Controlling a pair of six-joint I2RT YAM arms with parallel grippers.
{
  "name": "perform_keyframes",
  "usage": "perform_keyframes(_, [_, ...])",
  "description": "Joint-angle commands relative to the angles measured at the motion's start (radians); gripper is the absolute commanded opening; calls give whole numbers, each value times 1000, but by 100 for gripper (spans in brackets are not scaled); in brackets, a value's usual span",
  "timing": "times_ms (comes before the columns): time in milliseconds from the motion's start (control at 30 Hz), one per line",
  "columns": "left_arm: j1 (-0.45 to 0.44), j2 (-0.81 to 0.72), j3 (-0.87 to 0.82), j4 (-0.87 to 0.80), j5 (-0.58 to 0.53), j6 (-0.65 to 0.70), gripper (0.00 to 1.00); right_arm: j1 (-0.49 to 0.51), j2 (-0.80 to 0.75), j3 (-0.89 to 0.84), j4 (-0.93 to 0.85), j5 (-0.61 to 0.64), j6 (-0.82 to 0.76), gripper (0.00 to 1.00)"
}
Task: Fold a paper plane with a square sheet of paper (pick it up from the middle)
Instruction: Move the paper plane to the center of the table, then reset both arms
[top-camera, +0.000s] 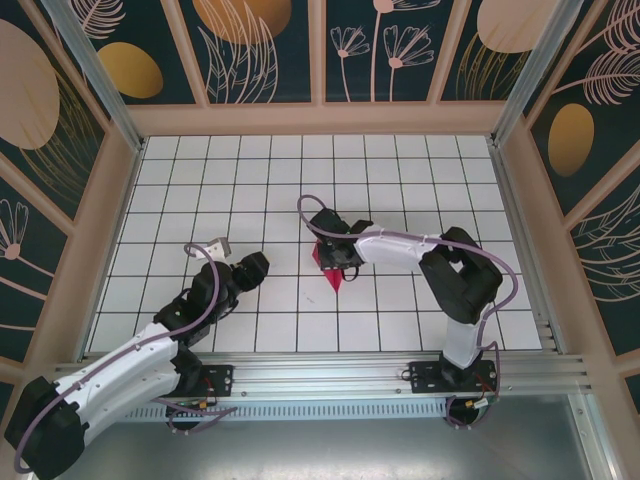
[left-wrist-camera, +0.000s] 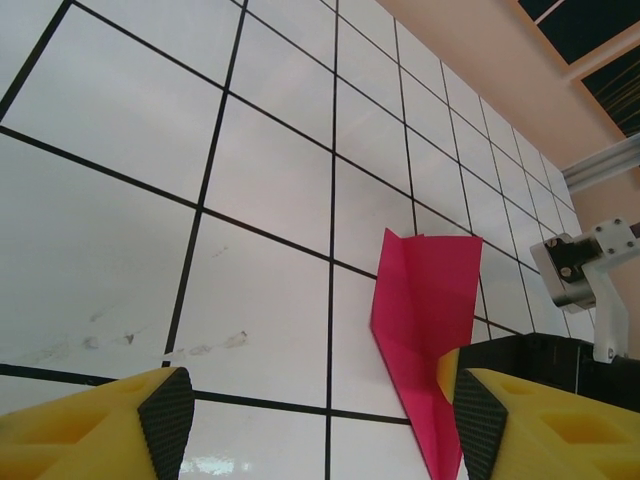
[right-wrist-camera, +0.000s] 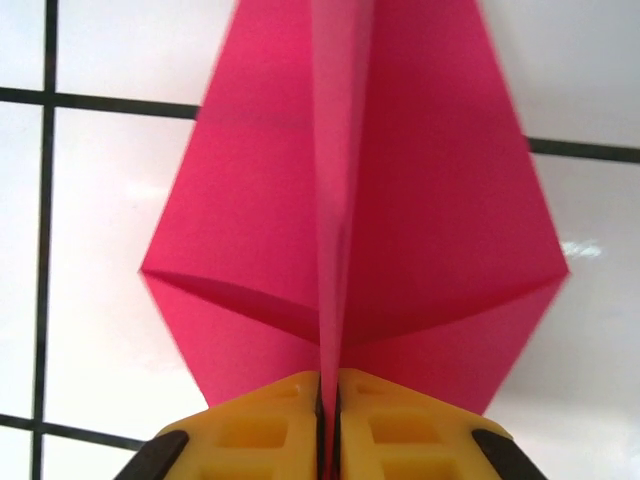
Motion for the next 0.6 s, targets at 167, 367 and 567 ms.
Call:
perform_keyframes(167, [-4,-25,15,-52,-45,41,73,46,3,66,-44,50,71,25])
perform_keyframes(367, [-2,-23,58,-127,-114,100,77,50,-158,60,-84,133,39,42])
perform_keyframes(567, [2,-22,143,-209,-338,243,95,5,-462,-18,-60,469,-75,69])
